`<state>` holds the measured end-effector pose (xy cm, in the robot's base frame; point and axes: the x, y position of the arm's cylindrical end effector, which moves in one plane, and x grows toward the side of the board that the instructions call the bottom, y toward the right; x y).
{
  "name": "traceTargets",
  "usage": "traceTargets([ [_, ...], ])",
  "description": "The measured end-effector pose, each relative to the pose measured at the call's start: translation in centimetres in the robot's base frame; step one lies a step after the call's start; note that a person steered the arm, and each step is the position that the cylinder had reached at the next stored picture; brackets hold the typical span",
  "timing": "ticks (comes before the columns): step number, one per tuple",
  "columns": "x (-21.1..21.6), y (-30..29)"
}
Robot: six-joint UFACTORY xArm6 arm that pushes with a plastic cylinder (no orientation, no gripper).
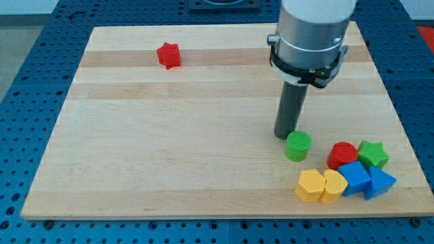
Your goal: Push the green circle along with the red circle and green star right a bit
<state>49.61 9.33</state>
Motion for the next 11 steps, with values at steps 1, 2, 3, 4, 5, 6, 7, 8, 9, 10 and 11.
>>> traceTargets([
  [1,1.5,-0.5],
  [2,3.3,-0.5],
  [3,4.1,-0.6],
  [4,4.1,-1.6],
  [5,4.2,-2.8],
  [6,6.0,-2.8],
  [7,6.1,-2.4],
  [8,6.1,-1.7],
  [9,6.1,-0.5],
  [10,6.1,0.7],
  [11,6.1,1.8],
])
